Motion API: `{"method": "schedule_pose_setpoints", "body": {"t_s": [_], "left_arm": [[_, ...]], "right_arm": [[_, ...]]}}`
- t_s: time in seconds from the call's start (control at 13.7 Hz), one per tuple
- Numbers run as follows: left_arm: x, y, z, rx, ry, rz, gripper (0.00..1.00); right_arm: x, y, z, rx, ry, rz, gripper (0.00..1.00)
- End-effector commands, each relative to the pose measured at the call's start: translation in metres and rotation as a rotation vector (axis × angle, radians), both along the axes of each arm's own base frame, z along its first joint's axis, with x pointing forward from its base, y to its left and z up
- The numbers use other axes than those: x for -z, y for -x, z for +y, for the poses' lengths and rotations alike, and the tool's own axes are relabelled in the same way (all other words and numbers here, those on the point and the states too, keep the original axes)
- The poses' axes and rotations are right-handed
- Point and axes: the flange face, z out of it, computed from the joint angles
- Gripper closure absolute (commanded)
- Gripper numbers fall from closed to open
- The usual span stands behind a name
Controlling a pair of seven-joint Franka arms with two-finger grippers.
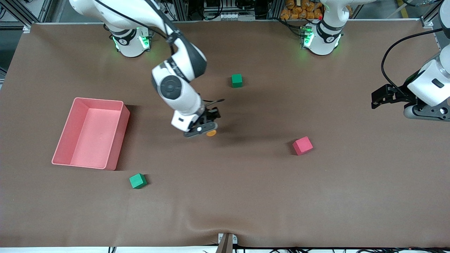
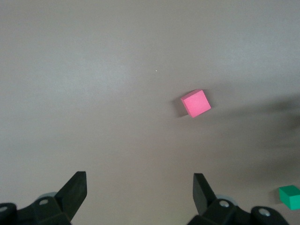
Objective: Place and upright button with both arms
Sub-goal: 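Carry the button to mid-table with the right gripper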
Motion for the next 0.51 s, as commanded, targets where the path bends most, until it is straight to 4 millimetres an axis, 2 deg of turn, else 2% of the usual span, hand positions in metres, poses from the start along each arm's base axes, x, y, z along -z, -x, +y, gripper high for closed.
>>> {"method": "schedule_pose_setpoints", "body": {"t_s": [0.0, 0.29, 0.44], "left_arm": [[-0.004, 0.003, 0.000, -0.005, 0.004, 0.000, 0.00], [-0.004, 0.002, -0.001, -0.003, 0.006, -0.001, 0.00], [-0.004, 0.002, -0.001, -0.005, 0.006, -0.001, 0.00]], "right_arm": [[0.016, -0.001, 0.052, 0.031, -0.011, 0.005, 1.00], [0.043, 0.017, 0.099, 0.097, -0.028, 0.009, 1.00], [0.067, 0.034, 0.126, 0.150, -0.065, -0.018, 1.00]]}}
